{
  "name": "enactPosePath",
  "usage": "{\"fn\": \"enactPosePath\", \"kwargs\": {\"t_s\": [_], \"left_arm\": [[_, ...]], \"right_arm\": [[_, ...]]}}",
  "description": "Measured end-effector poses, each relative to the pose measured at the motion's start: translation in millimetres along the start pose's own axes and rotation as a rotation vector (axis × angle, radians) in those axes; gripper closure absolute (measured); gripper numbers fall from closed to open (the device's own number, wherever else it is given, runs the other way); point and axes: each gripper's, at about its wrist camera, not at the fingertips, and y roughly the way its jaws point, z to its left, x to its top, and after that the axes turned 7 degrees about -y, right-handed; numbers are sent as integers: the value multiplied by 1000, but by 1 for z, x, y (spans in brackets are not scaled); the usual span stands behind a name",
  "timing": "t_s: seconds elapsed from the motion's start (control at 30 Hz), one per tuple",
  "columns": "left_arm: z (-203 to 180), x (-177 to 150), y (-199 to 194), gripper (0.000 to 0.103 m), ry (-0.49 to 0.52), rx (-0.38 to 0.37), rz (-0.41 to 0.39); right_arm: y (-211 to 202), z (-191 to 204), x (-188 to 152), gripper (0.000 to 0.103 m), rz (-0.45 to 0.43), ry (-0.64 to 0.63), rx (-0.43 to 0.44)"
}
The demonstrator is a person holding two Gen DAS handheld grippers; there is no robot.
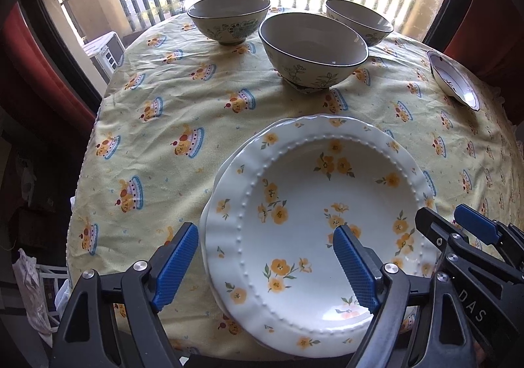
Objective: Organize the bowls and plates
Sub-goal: 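Lower the beaded plate onto the flowered plate and open both grippers, then move both grippers toward the small red-rimmed plate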
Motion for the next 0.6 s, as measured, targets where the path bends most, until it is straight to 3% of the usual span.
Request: {"fn": "enactPosePath", "kwargs": {"t_s": [0.17,0.6], "left_arm": [[-9,2,-15,14,17,-23,-29],[-63,12,-38,8,37,-32,-112]], "right_arm": [[-19,-12,-5,38,-34,49,-13],[-49,-65,-1,35,-136,87,9]]}}
